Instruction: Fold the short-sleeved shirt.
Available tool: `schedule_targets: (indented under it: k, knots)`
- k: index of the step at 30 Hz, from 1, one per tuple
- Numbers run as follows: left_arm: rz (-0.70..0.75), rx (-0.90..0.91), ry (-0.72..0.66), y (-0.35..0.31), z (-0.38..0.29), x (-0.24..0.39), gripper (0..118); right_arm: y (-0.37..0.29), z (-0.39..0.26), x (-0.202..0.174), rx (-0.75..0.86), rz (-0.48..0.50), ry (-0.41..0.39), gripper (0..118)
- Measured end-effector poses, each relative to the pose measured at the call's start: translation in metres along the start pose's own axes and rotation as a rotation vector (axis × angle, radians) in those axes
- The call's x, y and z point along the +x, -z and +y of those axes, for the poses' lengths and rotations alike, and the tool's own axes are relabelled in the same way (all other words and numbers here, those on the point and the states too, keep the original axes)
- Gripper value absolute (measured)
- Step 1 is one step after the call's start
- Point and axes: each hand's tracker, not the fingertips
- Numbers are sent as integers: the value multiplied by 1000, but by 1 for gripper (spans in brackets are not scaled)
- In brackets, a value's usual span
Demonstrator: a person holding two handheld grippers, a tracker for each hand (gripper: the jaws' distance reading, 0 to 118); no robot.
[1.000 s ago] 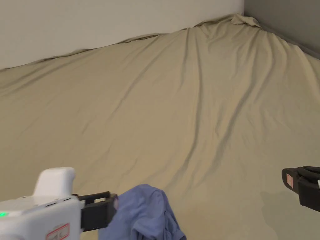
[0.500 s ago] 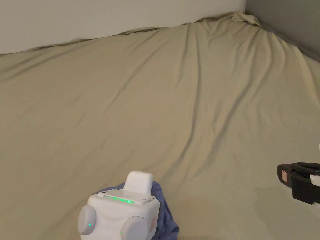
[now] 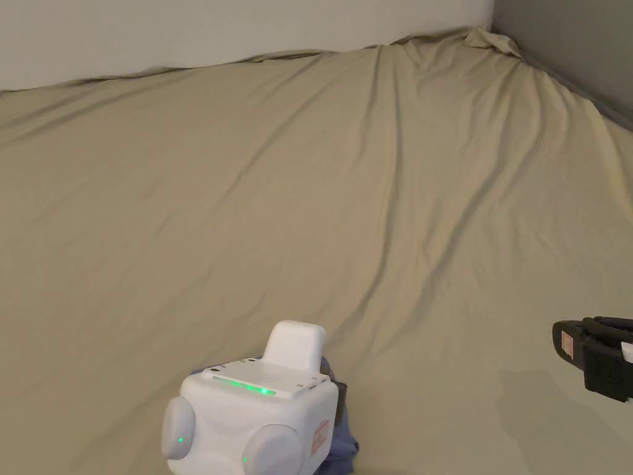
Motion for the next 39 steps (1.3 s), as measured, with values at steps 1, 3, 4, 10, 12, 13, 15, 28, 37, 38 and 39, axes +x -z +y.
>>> schedule_targets:
  k: [1,3,4,10,12,13,15,28,37,38,39]
  knots:
    - [31,29,-5,-23,-2,-12,0,0,2,-8,3,11,-11,2]
    - [126,77,-19,-64,-12,-35,0,1,8,-27,6,47,-54,2]
    - [180,95,-26,-85,-18,-49,0,2,11,-40,9,68,-79,2]
    - [364,101,-170,-150,-60,-118,0,47,18,-131,-31,245,-241,2]
    - [357,92,-212,-156,-71,-132,0,78,9,-154,-93,282,-265,2]
    - [356,92,-227,-155,-75,-136,0,95,3,-163,-126,289,-273,2]
    - [352,81,-243,-153,-82,-142,0,124,-11,-173,-186,256,-304,2]
    - [-180,85,-600,-73,-96,-194,96,190,-39,-161,-331,260,-270,2]
    - [-556,-93,-778,53,-99,-208,102,197,-36,-155,-349,302,-243,2]
    - [-577,-126,-780,63,-98,-199,102,198,-35,-154,-350,305,-238,2]
    - [-607,-157,-751,74,-97,-191,102,199,-35,-154,-353,303,-237,2]
